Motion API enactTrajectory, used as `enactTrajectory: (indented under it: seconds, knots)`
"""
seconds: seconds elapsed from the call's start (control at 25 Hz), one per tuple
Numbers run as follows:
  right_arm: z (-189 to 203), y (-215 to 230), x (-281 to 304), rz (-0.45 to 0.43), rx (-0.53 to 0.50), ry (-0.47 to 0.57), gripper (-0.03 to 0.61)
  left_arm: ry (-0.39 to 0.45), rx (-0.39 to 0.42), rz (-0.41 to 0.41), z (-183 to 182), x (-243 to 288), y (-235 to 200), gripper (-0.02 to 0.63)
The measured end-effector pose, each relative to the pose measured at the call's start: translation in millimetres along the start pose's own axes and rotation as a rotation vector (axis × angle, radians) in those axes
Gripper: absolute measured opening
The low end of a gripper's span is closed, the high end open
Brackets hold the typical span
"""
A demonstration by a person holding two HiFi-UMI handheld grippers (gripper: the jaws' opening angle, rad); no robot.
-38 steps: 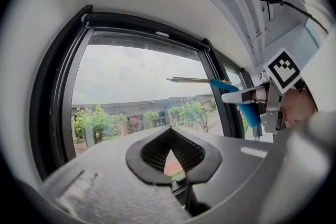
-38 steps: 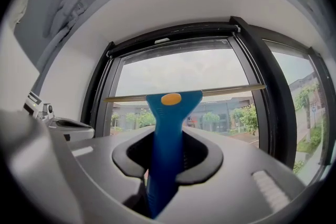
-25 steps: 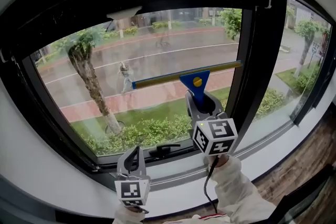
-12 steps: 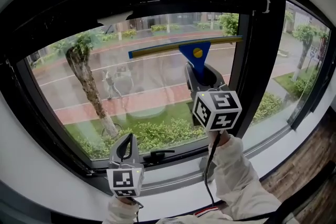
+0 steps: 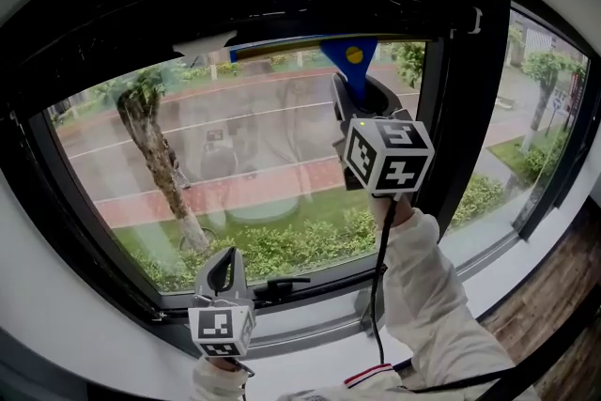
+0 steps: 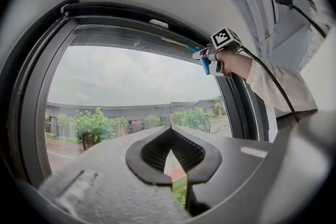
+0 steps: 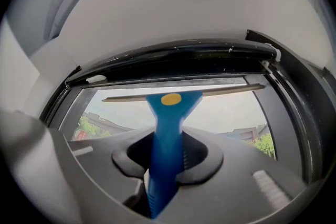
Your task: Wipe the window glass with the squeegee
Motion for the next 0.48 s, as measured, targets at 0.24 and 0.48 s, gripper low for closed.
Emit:
enactTrajectory:
  seconds: [0.24, 0.48]
  knots:
    - [-7, 4, 16, 0.010, -0.004, -0.001, 0.107, -0.010, -0.066, 0.007, 6, -2, -3, 0.000]
    - [-4, 8, 31, 0.039, 0.040, -0.034, 0.107, -0.019, -0.083, -0.010, 12, -9, -8, 0.000]
Point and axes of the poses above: the fingertips, and each gripper's own axes: x forward along the fingers, y to its right, z out of its underside, the point moved 4 cm from there along -x, backward along the fingers, and after that the axes turned 6 degrees about -x, right-handed, at the moved point
